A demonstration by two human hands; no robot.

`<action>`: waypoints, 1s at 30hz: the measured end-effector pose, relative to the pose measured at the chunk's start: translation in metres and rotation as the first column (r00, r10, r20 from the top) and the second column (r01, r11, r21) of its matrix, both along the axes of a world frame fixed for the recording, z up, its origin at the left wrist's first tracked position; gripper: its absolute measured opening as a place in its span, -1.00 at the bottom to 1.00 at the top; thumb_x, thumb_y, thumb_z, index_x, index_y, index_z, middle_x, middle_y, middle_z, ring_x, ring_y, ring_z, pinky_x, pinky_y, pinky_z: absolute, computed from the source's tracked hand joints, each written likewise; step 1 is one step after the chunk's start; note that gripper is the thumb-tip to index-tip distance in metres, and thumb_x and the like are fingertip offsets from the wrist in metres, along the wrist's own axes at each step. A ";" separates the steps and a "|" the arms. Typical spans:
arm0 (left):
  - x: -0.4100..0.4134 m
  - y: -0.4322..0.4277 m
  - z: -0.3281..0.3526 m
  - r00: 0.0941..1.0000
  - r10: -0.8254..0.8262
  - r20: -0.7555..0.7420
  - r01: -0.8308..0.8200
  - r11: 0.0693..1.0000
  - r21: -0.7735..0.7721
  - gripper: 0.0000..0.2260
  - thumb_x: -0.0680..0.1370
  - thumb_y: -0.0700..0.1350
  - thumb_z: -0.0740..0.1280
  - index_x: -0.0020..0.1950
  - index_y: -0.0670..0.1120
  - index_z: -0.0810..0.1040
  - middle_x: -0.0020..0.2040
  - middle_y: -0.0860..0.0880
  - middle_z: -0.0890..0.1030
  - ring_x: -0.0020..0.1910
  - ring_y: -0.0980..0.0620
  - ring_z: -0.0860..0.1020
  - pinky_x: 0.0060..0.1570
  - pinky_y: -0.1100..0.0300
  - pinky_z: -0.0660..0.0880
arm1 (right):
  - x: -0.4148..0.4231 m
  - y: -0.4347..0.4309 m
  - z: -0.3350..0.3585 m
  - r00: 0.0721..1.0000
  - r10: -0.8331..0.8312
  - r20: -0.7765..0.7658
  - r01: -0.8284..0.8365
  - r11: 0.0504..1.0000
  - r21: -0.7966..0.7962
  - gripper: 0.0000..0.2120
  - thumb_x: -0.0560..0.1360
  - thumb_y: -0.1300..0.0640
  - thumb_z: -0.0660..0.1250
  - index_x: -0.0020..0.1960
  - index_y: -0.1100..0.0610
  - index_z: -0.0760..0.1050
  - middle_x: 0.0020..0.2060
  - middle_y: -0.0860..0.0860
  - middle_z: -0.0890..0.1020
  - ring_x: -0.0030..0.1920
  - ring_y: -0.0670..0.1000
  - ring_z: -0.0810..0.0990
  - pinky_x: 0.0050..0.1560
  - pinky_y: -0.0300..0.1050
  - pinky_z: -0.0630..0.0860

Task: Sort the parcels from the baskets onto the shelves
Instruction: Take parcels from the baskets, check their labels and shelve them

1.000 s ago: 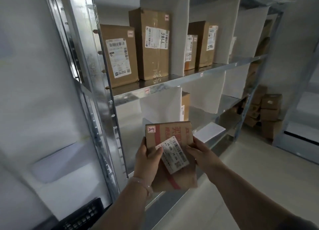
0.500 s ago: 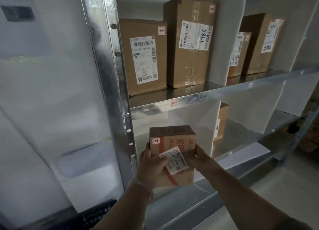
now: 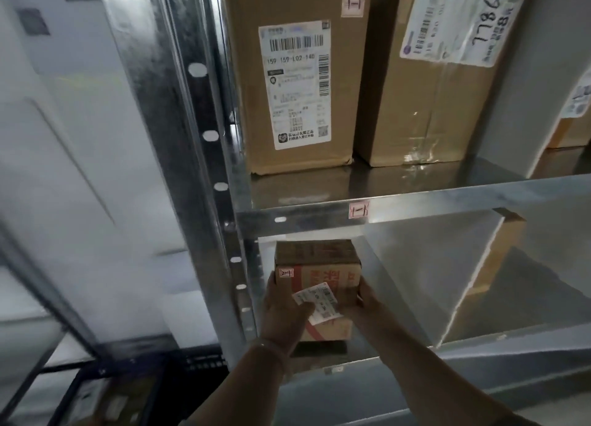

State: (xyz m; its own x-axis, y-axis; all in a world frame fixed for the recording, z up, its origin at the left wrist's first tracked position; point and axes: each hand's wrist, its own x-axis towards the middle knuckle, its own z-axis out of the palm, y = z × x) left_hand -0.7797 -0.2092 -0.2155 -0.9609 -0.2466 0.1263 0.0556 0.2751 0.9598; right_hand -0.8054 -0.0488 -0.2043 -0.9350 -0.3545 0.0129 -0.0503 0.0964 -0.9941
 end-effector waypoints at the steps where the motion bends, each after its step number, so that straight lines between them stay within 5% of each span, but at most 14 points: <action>1: -0.002 0.003 -0.003 1.000 0.023 0.011 -0.024 1.000 0.004 -0.64 0.44 -0.20 0.32 0.19 0.10 0.50 0.06 0.06 0.62 0.07 0.11 0.63 -0.10 0.20 0.64 | -0.008 0.001 -0.008 1.000 0.018 0.020 -0.018 1.000 -0.003 -0.37 0.38 -0.33 0.36 0.30 0.01 0.41 0.13 0.05 0.64 0.16 0.09 0.62 0.02 -0.04 0.63; 3: -0.006 0.008 -0.006 0.996 0.082 0.027 -0.083 0.996 0.017 -0.67 0.48 -0.22 0.33 0.17 0.10 0.52 0.04 0.09 0.63 0.05 0.17 0.63 -0.11 0.30 0.62 | -0.021 0.003 -0.023 0.997 0.049 0.059 -0.048 0.999 -0.004 -0.37 0.33 -0.34 0.41 0.28 -0.05 0.44 0.13 0.04 0.64 0.18 0.12 0.62 0.06 0.09 0.62; 5: -0.011 0.009 -0.010 0.986 0.165 0.018 -0.166 0.986 0.024 -0.68 0.49 -0.21 0.37 0.15 0.12 0.53 0.02 0.11 0.64 0.02 0.18 0.64 -0.14 0.29 0.63 | -0.031 0.002 -0.032 0.997 0.041 0.058 -0.039 0.999 -0.019 -0.57 0.37 -0.04 0.45 0.22 -0.13 0.46 0.07 -0.04 0.67 0.13 0.02 0.64 0.00 -0.02 0.62; 9: -0.027 0.004 -0.020 0.954 0.298 0.013 -0.298 0.954 -0.025 -0.71 0.44 -0.21 0.45 0.09 0.06 0.55 -0.04 0.07 0.66 -0.05 0.14 0.67 -0.20 0.29 0.61 | -0.052 -0.002 -0.045 0.993 0.108 0.056 -0.106 0.994 -0.040 -0.27 0.20 0.23 0.41 0.34 -0.09 0.38 0.10 -0.02 0.65 0.15 -0.01 0.63 0.04 0.01 0.62; 12: -0.036 0.004 -0.024 0.930 0.366 0.019 -0.366 0.930 0.010 -0.66 0.41 -0.15 0.44 0.16 0.04 0.52 0.01 0.03 0.64 -0.01 0.10 0.66 -0.14 0.21 0.64 | -0.065 -0.007 -0.047 0.987 0.152 0.059 -0.150 0.988 -0.034 -0.24 0.23 0.36 0.36 0.38 -0.03 0.32 0.11 0.00 0.64 0.17 0.01 0.62 0.04 -0.01 0.60; 19: -0.042 0.009 -0.020 0.902 0.426 0.069 -0.432 0.895 0.111 -0.57 0.42 -0.41 0.34 0.11 0.06 0.46 0.03 0.00 0.60 -0.02 0.10 0.62 -0.23 0.35 0.56 | -0.075 -0.010 -0.042 0.980 0.198 0.037 -0.196 0.980 -0.046 -0.35 0.27 0.30 0.39 0.34 0.08 0.34 0.12 0.09 0.62 0.17 0.04 0.62 0.13 0.06 0.59; 24: -0.044 0.010 -0.019 0.902 0.423 0.087 -0.432 0.883 0.184 -0.57 0.44 -0.42 0.34 0.13 0.02 0.41 0.03 0.00 0.59 0.04 -0.01 0.60 -0.11 0.19 0.59 | -0.077 -0.005 -0.046 0.982 0.184 0.041 -0.181 0.981 -0.071 -0.36 0.26 0.29 0.39 0.31 0.04 0.38 0.09 -0.05 0.65 0.17 -0.02 0.62 0.09 -0.04 0.58; 30: -0.039 0.010 -0.020 0.904 0.412 0.118 -0.428 0.878 0.215 -0.53 0.43 -0.45 0.35 0.20 -0.03 0.38 0.08 -0.04 0.56 0.11 -0.07 0.56 0.12 -0.10 0.58 | -0.072 -0.007 -0.042 0.982 0.186 0.022 -0.185 0.981 -0.056 -0.30 0.14 0.02 0.53 0.25 -0.04 0.41 0.09 -0.01 0.65 0.14 0.03 0.63 0.12 0.16 0.58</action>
